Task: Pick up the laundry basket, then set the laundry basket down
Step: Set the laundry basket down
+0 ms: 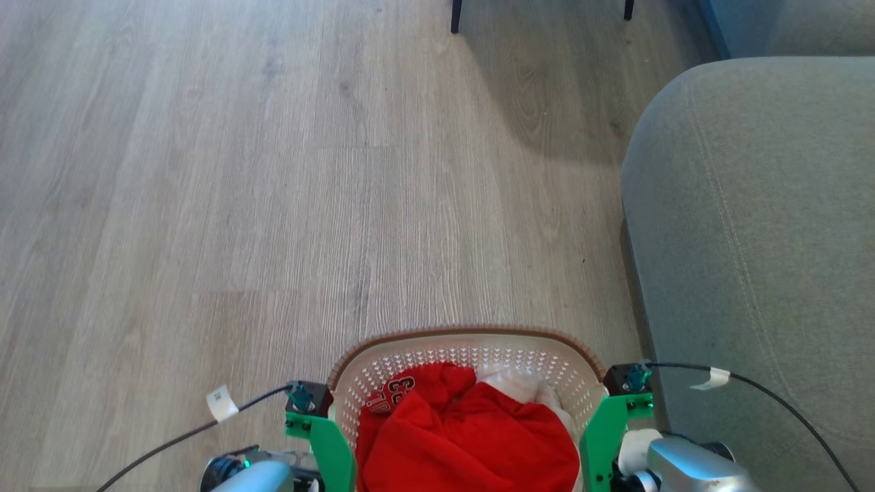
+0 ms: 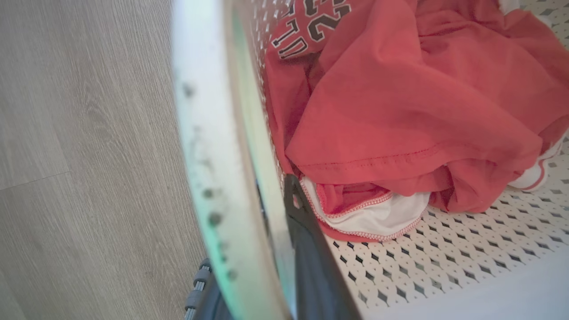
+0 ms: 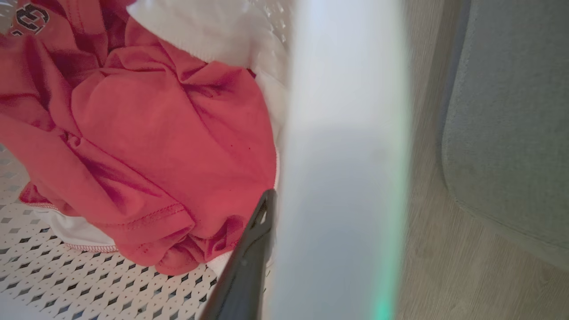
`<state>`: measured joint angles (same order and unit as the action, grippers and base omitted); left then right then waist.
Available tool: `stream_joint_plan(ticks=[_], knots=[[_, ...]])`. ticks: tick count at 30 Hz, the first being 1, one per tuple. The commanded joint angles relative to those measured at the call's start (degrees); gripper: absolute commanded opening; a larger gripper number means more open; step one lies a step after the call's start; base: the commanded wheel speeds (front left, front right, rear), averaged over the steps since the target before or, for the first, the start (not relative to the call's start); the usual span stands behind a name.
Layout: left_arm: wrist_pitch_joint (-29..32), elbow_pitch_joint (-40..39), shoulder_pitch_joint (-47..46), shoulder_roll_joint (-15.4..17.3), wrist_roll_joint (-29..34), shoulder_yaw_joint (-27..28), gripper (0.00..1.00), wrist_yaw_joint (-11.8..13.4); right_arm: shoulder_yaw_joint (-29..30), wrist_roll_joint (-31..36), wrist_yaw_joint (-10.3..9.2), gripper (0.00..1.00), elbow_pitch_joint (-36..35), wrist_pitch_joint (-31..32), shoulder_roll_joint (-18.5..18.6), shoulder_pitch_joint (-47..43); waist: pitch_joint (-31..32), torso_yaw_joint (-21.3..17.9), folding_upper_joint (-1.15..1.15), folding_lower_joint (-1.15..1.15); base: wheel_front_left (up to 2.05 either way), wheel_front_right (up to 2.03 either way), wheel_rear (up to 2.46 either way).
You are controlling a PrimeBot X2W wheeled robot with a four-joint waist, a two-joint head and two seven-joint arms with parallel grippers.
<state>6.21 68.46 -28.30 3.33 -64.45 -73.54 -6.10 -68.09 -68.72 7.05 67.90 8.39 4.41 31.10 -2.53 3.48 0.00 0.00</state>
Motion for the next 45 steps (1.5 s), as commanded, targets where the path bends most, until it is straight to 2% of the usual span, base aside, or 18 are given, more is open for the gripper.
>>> stream_joint_plan(ticks=[1,12,22,34,45], knots=[[-0.81,-1.86,-2.76,-0.46,0.54,0.2,0.0,-1.38,-0.78,0.18,0.44,0.0,-1.81,-0.92,-1.53,1.98,-0.21,0.02,0.0,0.0,0.0,0.0,0.0],[-2.33,-2.64,-5.29,-0.46,0.78,0.19,0.0,-0.99,-1.32,0.3,0.44,0.0,-0.72,-3.61,-1.46,4.93,-6.62,0.43,0.0,0.0,0.0,0.0,0.0],[-6.05,-5.13,-10.84,-0.46,1.27,0.36,0.0,1.21,-1.37,1.04,0.44,0.0,-0.38,-8.19,0.11,10.4,-18.55,0.48,0.0,0.0,0.0,0.0,0.0],[-9.59,-6.08,-22.07,-0.46,3.79,0.29,0.0,3.66,-0.07,1.57,0.44,0.0,1.45,-15.22,1.46,19.68,-35.36,0.27,0.0,0.0,0.0,0.0,0.0],[-11.38,-5.85,-28.02,-0.46,4.4,0.24,0.0,4.99,-0.1,2.53,0.44,0.0,3.3,-18.68,1.28,25.69,-44.51,0.01,0.0,0.0,0.0,0.0,0.0]])
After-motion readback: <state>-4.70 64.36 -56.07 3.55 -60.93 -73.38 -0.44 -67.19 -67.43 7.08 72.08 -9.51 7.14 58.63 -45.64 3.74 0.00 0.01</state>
